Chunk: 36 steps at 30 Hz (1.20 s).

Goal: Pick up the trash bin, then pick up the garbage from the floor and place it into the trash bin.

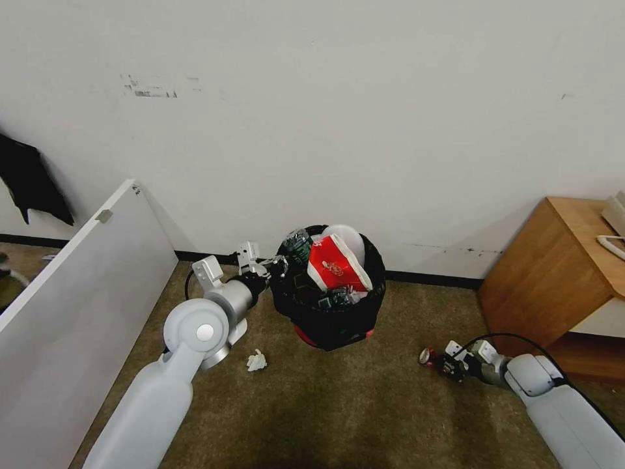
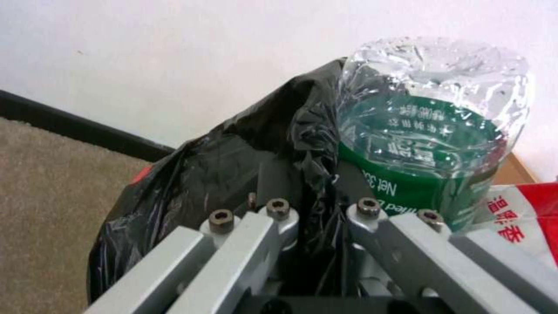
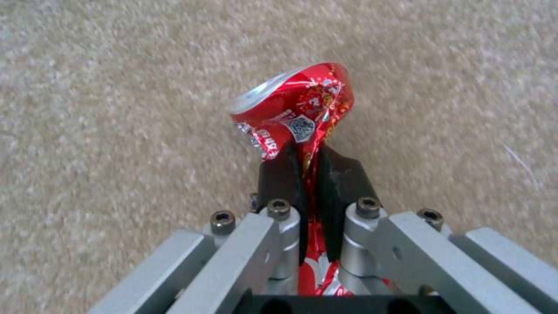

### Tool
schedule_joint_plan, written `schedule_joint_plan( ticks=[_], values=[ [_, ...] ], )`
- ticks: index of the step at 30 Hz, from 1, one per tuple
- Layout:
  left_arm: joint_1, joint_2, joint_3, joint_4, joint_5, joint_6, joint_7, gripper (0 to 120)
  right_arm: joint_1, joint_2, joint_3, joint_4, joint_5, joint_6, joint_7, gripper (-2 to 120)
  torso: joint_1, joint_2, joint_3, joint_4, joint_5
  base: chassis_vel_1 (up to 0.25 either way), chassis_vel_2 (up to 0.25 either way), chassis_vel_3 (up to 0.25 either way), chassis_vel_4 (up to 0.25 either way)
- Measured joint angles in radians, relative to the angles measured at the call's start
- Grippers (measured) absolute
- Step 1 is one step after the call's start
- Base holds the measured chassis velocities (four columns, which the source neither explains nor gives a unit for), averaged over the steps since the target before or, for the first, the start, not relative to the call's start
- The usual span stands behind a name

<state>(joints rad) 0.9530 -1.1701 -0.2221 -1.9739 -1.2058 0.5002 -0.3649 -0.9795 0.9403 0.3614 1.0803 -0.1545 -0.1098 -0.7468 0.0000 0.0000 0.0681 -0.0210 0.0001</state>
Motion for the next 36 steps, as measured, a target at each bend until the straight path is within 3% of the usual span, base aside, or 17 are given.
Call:
schedule_joint_plan(
  ticks=[13, 36],
  values=[
    [-0.008, -0.002, 0.002, 0.005, 0.001, -0.001, 0.001, 4, -0.005, -0.019, 0.032, 0.039, 0.040, 0.008, -0.003, 4, 0.000, 0.000, 0.000, 0.0003, -0.0001, 0.000, 0.000, 0.000, 0.000],
    [-0.032, -0.001, 0.007, 0.015, -0.014, 0.002, -0.009, 4, -0.041, -0.085, 0.126, 0.340, 0.202, 0.021, 0.001, 4, 0.000, 0.000, 0.000, 0.0004, -0.0002, 0.000, 0.000, 0.000, 0.000]
  ],
)
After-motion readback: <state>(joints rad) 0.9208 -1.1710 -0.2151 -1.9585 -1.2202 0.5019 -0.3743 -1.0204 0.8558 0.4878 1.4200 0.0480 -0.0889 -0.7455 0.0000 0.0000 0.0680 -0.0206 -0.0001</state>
